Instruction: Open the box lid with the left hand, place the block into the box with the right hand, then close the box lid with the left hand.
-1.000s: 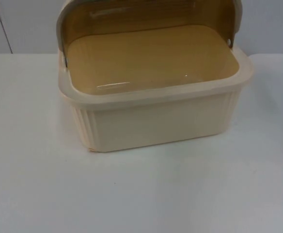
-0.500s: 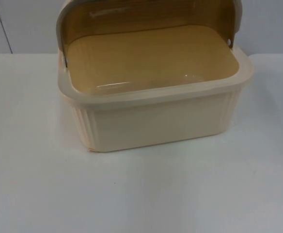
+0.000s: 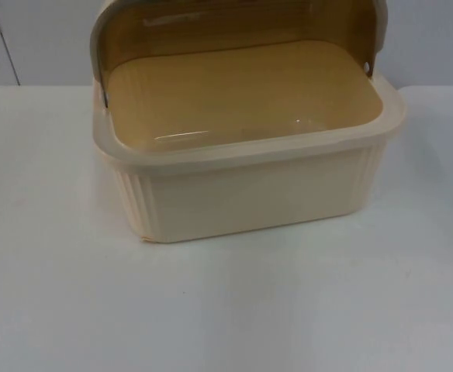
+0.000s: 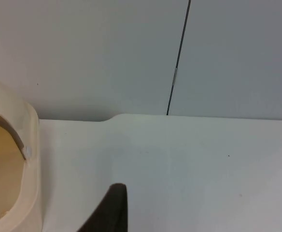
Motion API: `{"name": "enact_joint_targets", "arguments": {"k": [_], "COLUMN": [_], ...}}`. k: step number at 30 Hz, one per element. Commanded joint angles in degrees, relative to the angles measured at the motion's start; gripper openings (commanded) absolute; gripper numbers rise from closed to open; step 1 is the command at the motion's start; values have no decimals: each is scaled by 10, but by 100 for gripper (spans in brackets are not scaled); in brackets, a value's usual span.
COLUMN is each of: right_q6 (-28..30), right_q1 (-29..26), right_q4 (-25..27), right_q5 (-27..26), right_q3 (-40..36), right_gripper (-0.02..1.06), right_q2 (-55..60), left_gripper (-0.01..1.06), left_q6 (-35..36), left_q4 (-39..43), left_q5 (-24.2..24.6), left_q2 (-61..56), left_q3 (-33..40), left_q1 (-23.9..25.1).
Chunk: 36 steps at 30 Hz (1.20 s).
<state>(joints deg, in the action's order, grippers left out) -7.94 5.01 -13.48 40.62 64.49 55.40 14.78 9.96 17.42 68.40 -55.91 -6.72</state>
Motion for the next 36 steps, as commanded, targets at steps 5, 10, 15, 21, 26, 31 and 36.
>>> {"name": "enact_joint_targets", "arguments": {"k": [5, 10, 15, 21, 26, 31, 36], "right_q6": [-2, -2, -2, -1, 20, 28, -11], "right_q1": [2, 2, 2, 2, 2, 2, 2], "right_q4": [1, 2, 2, -4, -14, -9, -8], "right_q5": [1, 2, 2, -4, -33, -94, -84], "right_q3": [4, 4, 4, 4, 4, 4, 4], "right_gripper": [105, 105, 105, 105, 105, 105, 105], "right_q2": [-3, -3, -3, -3, -3, -3, 2], "left_gripper": [105, 105, 105, 105, 105, 105, 105], "left_q6": [7, 6, 6, 6, 6, 6, 6], "left_q4": [4, 12, 15, 46, 46, 39, 27], "left_q5": [-5, -5, -8, -18, -18, -18, -17], "left_q2": [-3, -3, -4, -4, -4, -4, -4], "left_q3": [2, 2, 2, 2, 2, 2, 2], "left_q1": [1, 1, 1, 1, 1, 1, 1]}}
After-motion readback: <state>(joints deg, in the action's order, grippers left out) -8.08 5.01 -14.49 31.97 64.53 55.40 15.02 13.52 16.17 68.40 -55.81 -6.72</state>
